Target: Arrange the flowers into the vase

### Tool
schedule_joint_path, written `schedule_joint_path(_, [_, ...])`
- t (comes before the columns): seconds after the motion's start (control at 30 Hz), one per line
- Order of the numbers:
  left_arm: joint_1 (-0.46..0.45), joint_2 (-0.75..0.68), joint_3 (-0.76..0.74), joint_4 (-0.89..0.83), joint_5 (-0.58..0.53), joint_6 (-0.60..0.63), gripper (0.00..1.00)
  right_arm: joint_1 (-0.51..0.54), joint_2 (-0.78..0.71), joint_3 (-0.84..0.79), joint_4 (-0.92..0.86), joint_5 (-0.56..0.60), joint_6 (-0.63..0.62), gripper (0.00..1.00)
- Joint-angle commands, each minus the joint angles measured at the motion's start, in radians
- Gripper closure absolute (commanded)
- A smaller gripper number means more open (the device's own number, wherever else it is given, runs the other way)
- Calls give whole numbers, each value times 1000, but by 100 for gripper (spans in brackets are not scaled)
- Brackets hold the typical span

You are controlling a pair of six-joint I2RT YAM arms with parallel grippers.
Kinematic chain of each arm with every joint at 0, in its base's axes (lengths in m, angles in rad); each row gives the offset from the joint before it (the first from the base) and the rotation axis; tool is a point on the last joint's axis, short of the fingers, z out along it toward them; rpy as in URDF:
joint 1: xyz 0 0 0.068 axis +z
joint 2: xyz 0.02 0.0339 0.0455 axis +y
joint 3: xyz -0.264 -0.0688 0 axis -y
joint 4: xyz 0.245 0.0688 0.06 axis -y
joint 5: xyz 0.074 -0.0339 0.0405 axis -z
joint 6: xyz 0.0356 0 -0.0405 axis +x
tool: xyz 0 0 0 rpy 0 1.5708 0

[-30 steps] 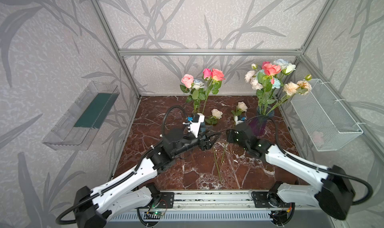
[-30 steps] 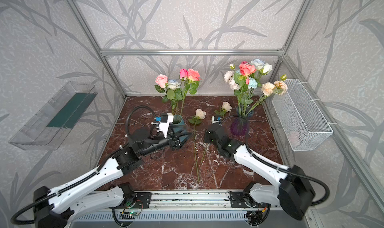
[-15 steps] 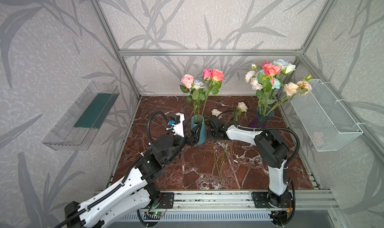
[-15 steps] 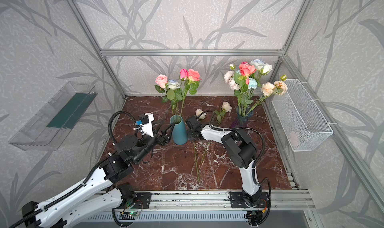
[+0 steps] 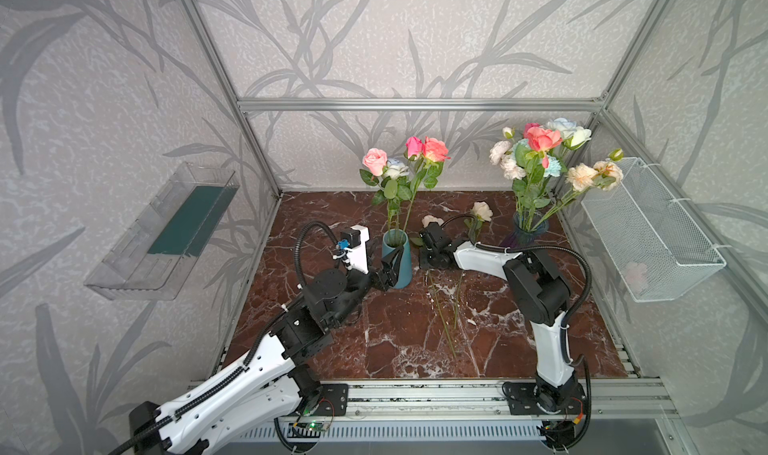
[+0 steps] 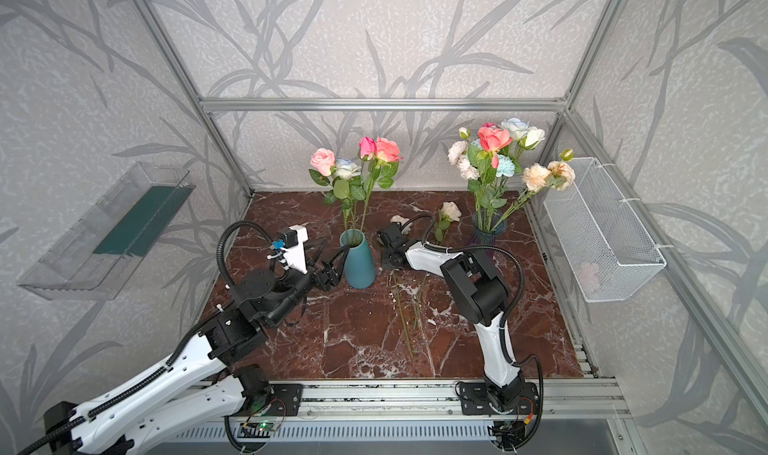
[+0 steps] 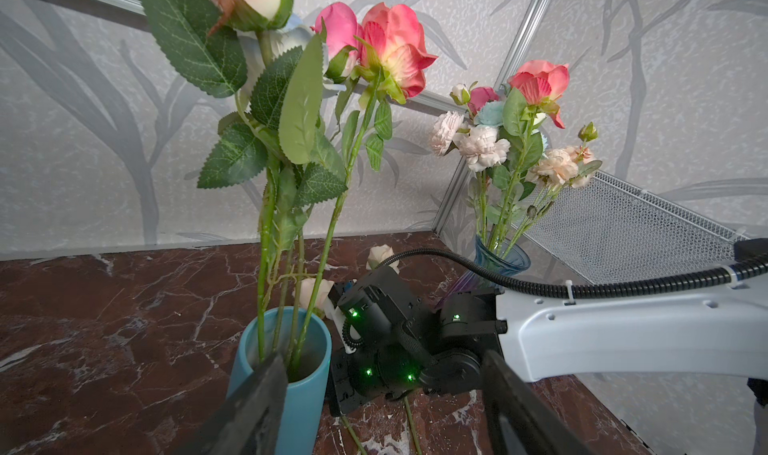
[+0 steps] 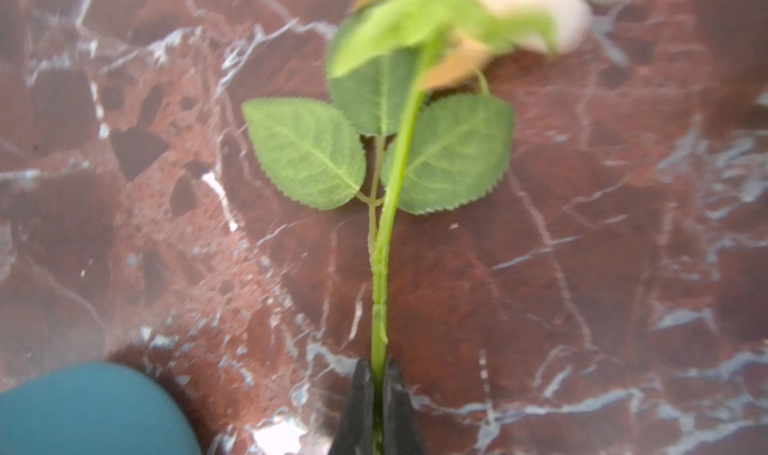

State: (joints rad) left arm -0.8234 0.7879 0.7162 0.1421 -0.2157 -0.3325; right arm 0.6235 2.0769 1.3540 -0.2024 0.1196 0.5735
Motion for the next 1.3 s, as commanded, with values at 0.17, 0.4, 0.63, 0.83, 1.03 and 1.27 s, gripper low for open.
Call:
schedule_joint_path(0.17, [10,18,-5,14,25,6,25,-66,-205,-207,171,-98,115,100])
schedule_joint_path(0.4, [10,73,-3,49,166,4,25,-66,-435,-357,351,-135,213,100])
schedule_joint_path(0.63, [10,179,20,68,350,-38,25,-53,-723,-529,403,-35,260,100])
schedule_joint_path(0.83, [9,290,61,74,522,-74,25,-11,-954,-637,408,48,269,100])
schedule_joint_path(1.03, [6,381,70,161,689,-127,25,115,-1079,-655,427,83,251,100])
schedule_joint_path(1.27, [3,409,77,185,729,-143,40,270,-1105,-635,469,158,195,100])
